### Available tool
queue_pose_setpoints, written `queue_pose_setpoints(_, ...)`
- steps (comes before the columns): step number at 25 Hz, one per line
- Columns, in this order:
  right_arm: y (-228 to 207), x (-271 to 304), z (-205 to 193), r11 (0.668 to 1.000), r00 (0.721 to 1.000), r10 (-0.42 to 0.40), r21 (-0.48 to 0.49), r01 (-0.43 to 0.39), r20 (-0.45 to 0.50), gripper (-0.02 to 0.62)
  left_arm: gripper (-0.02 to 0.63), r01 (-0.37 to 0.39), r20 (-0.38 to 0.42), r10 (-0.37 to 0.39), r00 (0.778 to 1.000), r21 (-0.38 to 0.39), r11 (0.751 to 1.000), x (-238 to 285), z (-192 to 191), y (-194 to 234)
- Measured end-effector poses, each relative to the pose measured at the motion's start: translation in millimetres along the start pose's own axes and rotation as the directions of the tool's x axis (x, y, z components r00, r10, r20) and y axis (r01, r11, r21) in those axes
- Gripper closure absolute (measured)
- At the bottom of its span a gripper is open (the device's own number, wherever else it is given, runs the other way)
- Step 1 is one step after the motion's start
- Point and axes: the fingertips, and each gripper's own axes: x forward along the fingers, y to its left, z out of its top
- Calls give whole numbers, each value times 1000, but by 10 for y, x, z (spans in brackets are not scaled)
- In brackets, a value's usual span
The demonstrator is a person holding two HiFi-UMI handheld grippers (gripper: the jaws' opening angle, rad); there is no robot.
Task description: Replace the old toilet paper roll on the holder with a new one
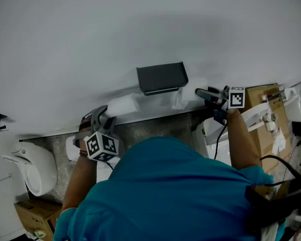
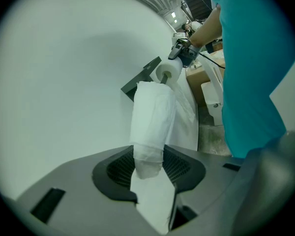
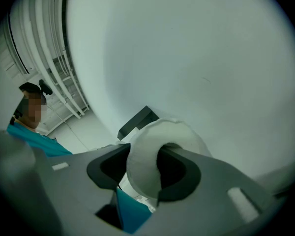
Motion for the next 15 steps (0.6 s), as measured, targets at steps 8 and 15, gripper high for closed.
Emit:
queue_pose_setpoints(8, 90, 162, -15, 1000, 999, 6, -16, -7, -48, 428, 437, -9, 5, 9, 1000, -3, 1000, -23, 11, -17)
queue_pose_setpoints(15, 141, 475, -86, 999, 995, -28, -23, 26, -99, 426, 437, -7, 15, 7, 1000, -9, 1000, -49, -117, 48)
